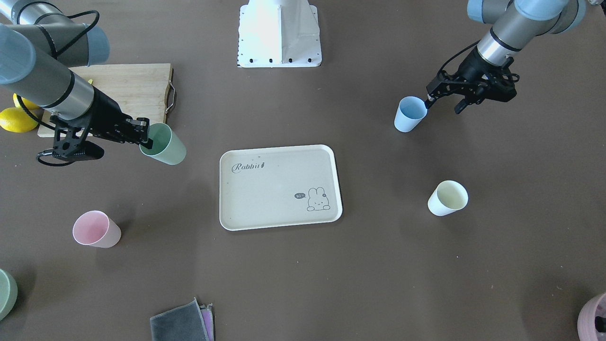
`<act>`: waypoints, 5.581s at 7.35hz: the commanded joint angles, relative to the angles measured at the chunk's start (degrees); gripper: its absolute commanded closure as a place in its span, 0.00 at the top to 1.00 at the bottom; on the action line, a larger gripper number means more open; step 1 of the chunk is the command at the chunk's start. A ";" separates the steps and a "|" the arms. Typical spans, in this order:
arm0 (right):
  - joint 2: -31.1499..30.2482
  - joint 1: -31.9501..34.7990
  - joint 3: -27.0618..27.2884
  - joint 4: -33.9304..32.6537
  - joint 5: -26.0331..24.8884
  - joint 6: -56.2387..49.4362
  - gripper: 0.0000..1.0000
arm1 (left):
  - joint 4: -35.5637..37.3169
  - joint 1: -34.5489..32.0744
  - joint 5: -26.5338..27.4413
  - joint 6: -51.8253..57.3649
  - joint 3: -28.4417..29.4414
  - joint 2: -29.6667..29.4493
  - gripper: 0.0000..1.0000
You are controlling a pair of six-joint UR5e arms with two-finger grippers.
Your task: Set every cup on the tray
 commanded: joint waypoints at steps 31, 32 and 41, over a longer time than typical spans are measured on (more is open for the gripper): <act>11.08 7.42 -5.92 -11.72 -7.25 -12.37 1.00 | 30.40 9.60 9.13 -12.47 14.63 -41.46 0.00; 9.06 10.31 -5.84 -11.72 -5.16 -15.19 1.00 | 30.39 9.42 9.22 -12.20 15.51 -41.81 0.00; 6.40 12.02 -21.90 -4.18 -8.72 -26.91 1.00 | 30.31 9.24 11.42 -10.97 18.95 -43.58 0.00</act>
